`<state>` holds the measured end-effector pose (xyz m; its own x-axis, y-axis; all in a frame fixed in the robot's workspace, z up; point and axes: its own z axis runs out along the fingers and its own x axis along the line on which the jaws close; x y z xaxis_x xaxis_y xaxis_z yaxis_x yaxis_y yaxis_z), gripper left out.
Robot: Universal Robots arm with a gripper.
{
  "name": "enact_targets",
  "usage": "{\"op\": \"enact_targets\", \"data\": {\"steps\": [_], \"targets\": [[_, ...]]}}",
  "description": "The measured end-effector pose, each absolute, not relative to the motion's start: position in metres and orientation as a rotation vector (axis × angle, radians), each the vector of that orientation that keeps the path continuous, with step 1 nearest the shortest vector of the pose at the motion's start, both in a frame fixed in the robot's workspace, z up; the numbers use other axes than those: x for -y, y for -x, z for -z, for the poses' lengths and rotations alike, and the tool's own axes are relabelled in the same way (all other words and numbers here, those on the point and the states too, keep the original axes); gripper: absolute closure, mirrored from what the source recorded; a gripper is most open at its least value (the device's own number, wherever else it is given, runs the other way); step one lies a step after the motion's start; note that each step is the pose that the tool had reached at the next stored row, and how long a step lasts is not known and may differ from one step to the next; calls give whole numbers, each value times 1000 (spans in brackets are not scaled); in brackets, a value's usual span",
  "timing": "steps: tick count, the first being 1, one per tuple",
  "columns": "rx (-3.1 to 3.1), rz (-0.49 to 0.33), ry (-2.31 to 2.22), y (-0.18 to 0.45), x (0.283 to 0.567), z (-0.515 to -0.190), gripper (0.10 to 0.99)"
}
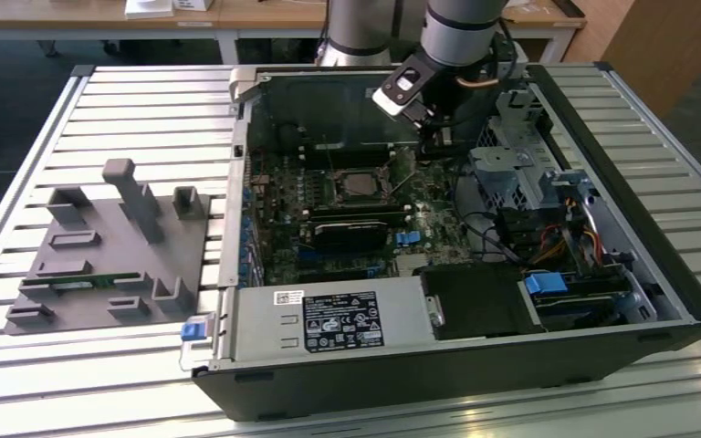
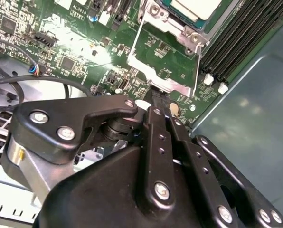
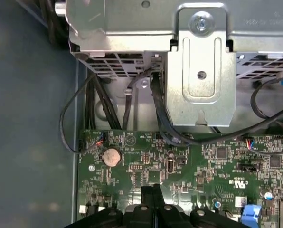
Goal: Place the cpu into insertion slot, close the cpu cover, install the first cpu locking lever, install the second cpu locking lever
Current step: 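Close the cpu cover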
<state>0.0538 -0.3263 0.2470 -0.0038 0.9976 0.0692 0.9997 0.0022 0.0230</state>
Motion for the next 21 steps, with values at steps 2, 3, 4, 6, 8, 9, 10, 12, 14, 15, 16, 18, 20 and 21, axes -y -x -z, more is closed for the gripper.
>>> {"op": "enact_targets", "data": {"steps": [2,3,4,6,8,9,10,12,14,15,16,18,20,21], "targets": [[2200,101,2194,-52,326,-247,980],[2201,101,2194,-51,326,-247,980],[2200,101,2194,-50,326,-247,980],[2200,101,2194,-46,326,-247,980],[2200,101,2194,-43,326,-247,980],[2200,101,2194,-41,326,-247,980],[2200,101,2194,-40,326,-247,980],[2200,101,2194,-36,326,-247,980],[2200,101,2194,-33,326,-247,980],[2200,101,2194,-31,326,-247,980],[2200,101,2194,-29,326,-247,980],[2200,101,2194,-26,326,-247,980],[2200,101,2194,-23,326,-247,980],[2200,101,2194,-21,326,-247,980]]}}
